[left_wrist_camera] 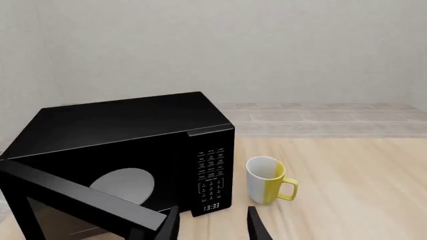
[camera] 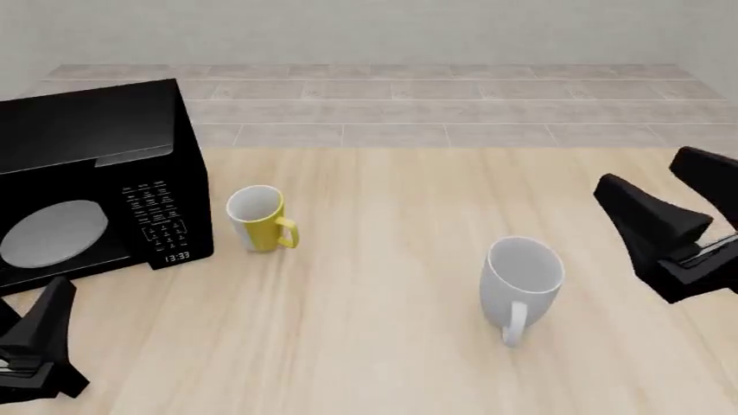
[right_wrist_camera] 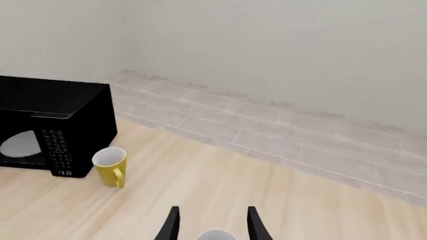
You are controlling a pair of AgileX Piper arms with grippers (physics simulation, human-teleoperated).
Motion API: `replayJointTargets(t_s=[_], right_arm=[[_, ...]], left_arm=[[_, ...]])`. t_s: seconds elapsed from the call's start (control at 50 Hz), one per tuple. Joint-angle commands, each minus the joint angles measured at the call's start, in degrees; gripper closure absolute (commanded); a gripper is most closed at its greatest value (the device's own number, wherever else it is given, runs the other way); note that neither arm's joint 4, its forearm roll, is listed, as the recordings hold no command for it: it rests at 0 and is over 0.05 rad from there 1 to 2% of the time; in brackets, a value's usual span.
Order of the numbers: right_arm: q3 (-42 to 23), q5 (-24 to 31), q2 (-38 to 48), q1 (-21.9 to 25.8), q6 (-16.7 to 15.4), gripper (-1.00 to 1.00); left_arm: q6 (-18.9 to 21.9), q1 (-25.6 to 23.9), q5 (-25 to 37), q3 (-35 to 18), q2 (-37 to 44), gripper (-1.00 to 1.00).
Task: Put the yellow and white mug to the front of the white mug.
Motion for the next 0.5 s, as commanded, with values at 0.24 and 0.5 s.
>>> replayJointTargets(t_s=[0.24,0.5], right_arm=[[-23.30,7.79,26.92,14.86,-4.13,-1.00],[-32.52,12.95,36.87,18.89,-5.75,-1.00]], left_arm=[[0.02,0.00,-0.07,0.18,-0.09,-1.00],[0.03,0.00,-0.08,0.18,-0.10,-1.00]])
